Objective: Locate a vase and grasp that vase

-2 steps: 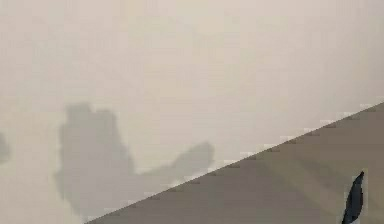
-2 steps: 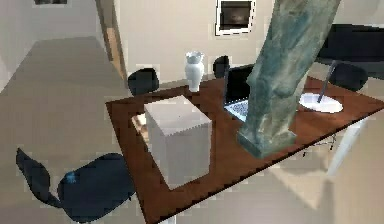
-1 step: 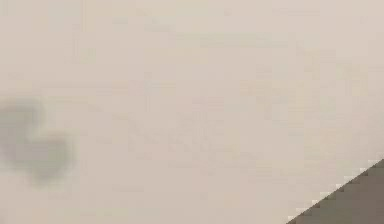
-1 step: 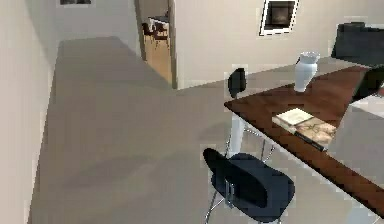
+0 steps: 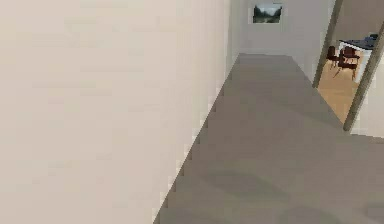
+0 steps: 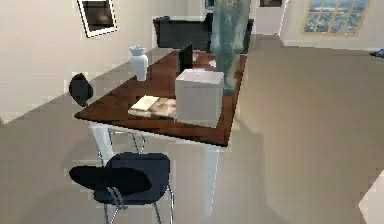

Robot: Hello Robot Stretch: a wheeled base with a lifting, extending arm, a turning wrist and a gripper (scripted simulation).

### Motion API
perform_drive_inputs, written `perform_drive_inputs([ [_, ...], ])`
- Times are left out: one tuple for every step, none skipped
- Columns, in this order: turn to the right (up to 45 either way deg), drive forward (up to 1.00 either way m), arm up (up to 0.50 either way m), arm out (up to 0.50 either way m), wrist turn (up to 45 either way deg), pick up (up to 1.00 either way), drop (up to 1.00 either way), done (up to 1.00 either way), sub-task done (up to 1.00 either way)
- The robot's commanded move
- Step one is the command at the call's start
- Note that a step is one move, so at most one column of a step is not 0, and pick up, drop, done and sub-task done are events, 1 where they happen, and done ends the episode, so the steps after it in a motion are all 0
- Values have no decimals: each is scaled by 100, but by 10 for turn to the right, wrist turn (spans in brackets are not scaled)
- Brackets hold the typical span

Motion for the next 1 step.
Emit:
perform_drive_inputs([
  [150,0,0,0,0,0,0,0,0],
])
